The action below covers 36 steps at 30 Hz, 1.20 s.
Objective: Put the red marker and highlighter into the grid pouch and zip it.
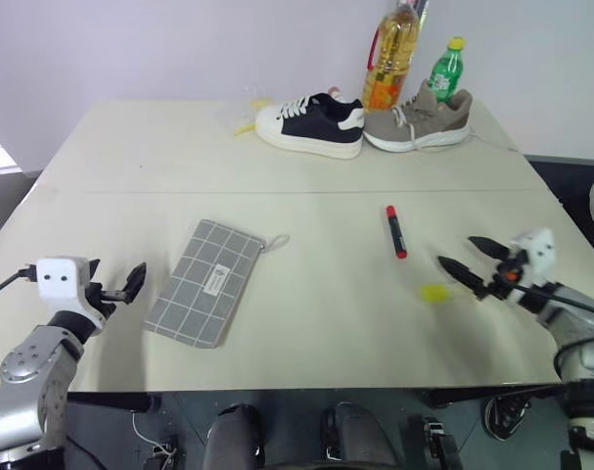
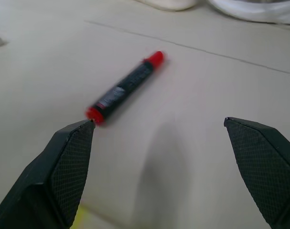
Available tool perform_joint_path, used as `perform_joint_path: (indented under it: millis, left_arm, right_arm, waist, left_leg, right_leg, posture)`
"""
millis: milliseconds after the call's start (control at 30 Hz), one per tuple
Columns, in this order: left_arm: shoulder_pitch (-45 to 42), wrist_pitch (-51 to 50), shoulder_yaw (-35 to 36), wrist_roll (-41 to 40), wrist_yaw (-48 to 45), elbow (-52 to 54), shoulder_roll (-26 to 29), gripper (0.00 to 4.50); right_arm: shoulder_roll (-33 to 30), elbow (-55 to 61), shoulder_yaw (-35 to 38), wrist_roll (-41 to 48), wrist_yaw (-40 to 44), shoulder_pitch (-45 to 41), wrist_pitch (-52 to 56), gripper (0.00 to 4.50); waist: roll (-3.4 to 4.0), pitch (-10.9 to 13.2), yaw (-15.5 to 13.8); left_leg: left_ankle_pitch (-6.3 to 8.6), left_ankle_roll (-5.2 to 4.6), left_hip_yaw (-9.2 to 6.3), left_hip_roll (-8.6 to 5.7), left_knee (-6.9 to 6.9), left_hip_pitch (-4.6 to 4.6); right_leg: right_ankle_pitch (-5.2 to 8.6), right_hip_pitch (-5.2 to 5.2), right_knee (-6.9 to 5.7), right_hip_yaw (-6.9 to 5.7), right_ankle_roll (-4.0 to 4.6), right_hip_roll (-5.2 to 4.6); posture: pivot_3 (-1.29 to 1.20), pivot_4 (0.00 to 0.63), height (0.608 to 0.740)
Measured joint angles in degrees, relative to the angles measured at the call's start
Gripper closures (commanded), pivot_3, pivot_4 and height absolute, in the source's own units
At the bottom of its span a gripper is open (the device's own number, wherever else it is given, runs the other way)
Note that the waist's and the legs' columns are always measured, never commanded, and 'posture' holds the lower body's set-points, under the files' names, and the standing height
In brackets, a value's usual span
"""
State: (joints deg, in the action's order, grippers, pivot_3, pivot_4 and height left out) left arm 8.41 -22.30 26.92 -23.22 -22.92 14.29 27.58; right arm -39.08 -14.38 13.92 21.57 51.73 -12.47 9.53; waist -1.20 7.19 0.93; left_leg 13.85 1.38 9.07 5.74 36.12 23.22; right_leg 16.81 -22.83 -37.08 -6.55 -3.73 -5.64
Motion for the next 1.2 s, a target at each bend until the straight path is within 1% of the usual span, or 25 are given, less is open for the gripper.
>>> perform_joint_path:
  millis: [133,200,267,300,333,367,400,467,567,633,733,767,833,900,967,1033,1200]
  left_arm:
    - [1.8,1.6,0.5,-0.1,-1.9,1.9,0.2,0.06]
    - [4.5,2.5,0.8,-0.6,-4.7,3.7,1.7,0.0]
    - [7.4,2.9,1.1,-2.0,-7.9,6.1,2.7,0.0]
    - [9.7,2.7,1.2,-3.3,-10.3,7.7,3.9,0.0]
    - [11.1,2.5,1.3,-3.9,-11.7,8.8,4.5,0.0]
    - [12.5,2.5,1.5,-4.4,-13.0,10.2,5.5,0.0]
    - [14.3,2.5,1.6,-4.3,-14.1,11.5,6.7,0.0]
    - [15.8,2.9,1.7,-3.3,-14.8,12.9,7.7,0.0]
    - [19.2,4.9,1.3,-0.4,-16.9,15.3,9.6,0.0]
    - [22.7,7.4,-0.4,3.7,-18.8,17.3,12.2,0.0]
    - [25.0,10.1,-3.4,7.6,-20.5,19.3,12.8,0.0]
    - [25.3,11.5,-4.7,9.5,-20.7,19.7,12.9,0.0]
    - [25.3,11.9,-4.8,10.3,-20.8,19.7,12.9,0.0]
    - [23.8,14.8,-6.9,15.6,-20.2,18.7,14.8,0.0]
    - [22.2,17.3,-8.5,19.4,-19.5,17.5,15.2,0.0]
    - [21.8,18.8,-9.4,21.5,-19.1,16.8,15.2,0.0]
    - [20.7,21.9,-12.1,26.1,-17.3,15.2,15.0,0.0]
  right_arm:
    - [4.6,8.0,-4.8,0.2,-2.3,-4.0,4.2,0.0]
    - [8.0,11.4,-7.8,1.0,-3.2,-7.0,7.5,0.53]
    - [11.3,14.2,-11.5,1.5,-3.8,-9.7,10.7,1.25]
    - [13.7,15.3,-14.5,1.1,-4.6,-11.6,12.6,1.86]
    - [14.9,15.9,-16.8,0.7,-5.0,-12.6,13.5,2.37]
    - [16.2,16.3,-19.3,-0.5,-5.7,-13.6,14.3,2.98]
    - [17.9,16.2,-21.8,-2.1,-7.0,-14.7,15.1,3.48]
    - [20.5,15.2,-24.6,-3.9,-8.7,-16.0,15.3,4.46]
    - [24.7,12.9,-27.5,-6.1,-10.8,-17.6,15.4,4.46]
    - [27.9,10.1,-29.6,-8.5,-12.7,-19.8,15.0,4.46]
    - [31.2,6.1,-31.9,-11.4,-14.4,-22.3,14.9,4.46]
    - [33.2,3.4,-33.0,-12.8,-15.5,-23.8,14.9,4.46]
    - [33.8,3.2,-33.7,-13.2,-15.8,-23.9,14.9,4.46]
    - [37.5,-2.2,-34.4,-15.8,-19.0,-26.9,17.2,4.46]
    - [40.5,-4.6,-35.9,-17.0,-20.9,-27.9,19.8,4.46]
    - [41.9,-6.0,-36.7,-17.5,-21.5,-28.1,23.2,4.46]
    - [41.8,-5.3,-38.5,-19.2,-21.4,-28.9,29.4,4.46]
  waist:
    - [0.0,0.0,-0.1]
    - [-0.02,0.0,0.2]
    - [-0.02,0.0,0.2]
    - [-0.02,0.0,0.3]
    - [0.0,0.0,0.2]
    - [-0.01,0.0,0.1]
    - [0.0,0.0,-0.1]
    - [0.0,0.0,-0.3]
    - [-0.01,0.0,0.0]
    - [-0.02,0.0,0.3]
    - [0.0,0.0,0.3]
    - [0.0,0.0,0.2]
    - [0.0,0.0,0.1]
    - [0.01,0.0,0.3]
    - [0.0,0.0,0.6]
    - [0.0,0.0,1.0]
    - [0.0,0.0,1.2]
  left_leg:
    - [0.0,0.0,0.0,0.04,0.0,0.04]
    - [0.01,0.0,0.02,0.06,-0.01,0.08]
    - [0.01,0.0,0.01,0.08,-0.04,0.09]
    - [0.01,0.0,0.01,0.11,-0.04,0.1]
    - [0.01,0.0,0.01,0.11,-0.05,0.1]
    - [0.01,0.0,0.0,0.1,-0.05,0.11]
    - [0.01,0.0,0.0,0.08,-0.03,0.12]
    - [0.03,-0.04,0.01,-0.01,-0.01,0.14]
    - [0.06,-0.09,0.05,-0.04,0.01,0.16]
    - [0.07,-0.09,0.07,-0.02,0.0,0.16]
    - [0.07,-0.09,0.07,0.01,-0.03,0.16]
    - [0.07,-0.08,0.06,0.02,-0.03,0.17]
    - [0.07,-0.08,0.07,0.0,-0.02,0.18]
    - [0.07,-0.08,0.09,0.01,-0.01,0.17]
    - [0.07,-0.08,0.06,0.07,-0.03,0.17]
    - [0.07,-0.08,0.07,0.08,-0.08,0.19]
    - [0.07,-0.08,0.06,0.02,-0.07,0.17]
  right_leg:
    - [0.0,-0.07,0.01,0.0,0.0,-0.02]
    - [0.0,-0.32,0.0,0.01,0.01,-0.02]
    - [0.0,-0.38,-0.02,0.0,0.02,-0.02]
    - [0.0,-0.42,-0.03,0.0,0.03,-0.01]
    - [0.01,-0.44,-0.03,0.0,0.05,-0.02]
    - [0.01,-0.43,-0.02,0.0,0.05,-0.02]
    - [0.04,-0.43,-0.01,0.0,0.1,-0.06]
    - [0.09,-0.43,-0.01,-0.01,0.19,-0.18]
    - [0.09,-0.44,-0.01,-0.01,0.19,-0.22]
    - [0.09,-0.49,-0.02,-0.01,0.19,-0.19]
    - [0.09,-0.51,-0.04,-0.01,0.19,-0.16]
    - [0.08,-0.52,-0.03,-0.01,0.18,-0.15]
    - [0.08,-0.51,-0.02,-0.01,0.18,-0.19]
    - [0.07,-0.55,-0.05,-0.01,0.2,-0.17]
    - [0.04,-0.56,-0.06,-0.01,0.21,-0.07]
    - [-0.02,-0.57,-0.05,-0.01,0.11,-0.09]
    - [-0.02,-0.52,-0.03,-0.01,0.11,-0.22]
  posture:
    - [0.0,0.15,0.705]
    - [0.0,0.15,0.705]
    - [0.0,0.15,0.705]
    - [0.0,0.15,0.705]
    - [0.0,0.15,0.705]
    - [0.0,0.15,0.705]
    - [0.0,0.15,0.705]
    - [0.0,0.15,0.705]
    - [0.0,0.15,0.705]
    - [0.0,0.15,0.705]
    - [0.0,0.15,0.705]
    - [0.0,0.15,0.705]
    - [0.0,0.15,0.705]
    - [0.0,0.15,0.705]
    - [0.0,0.15,0.705]
    - [0.0,0.15,0.705]
    - [0.0,0.15,0.705]
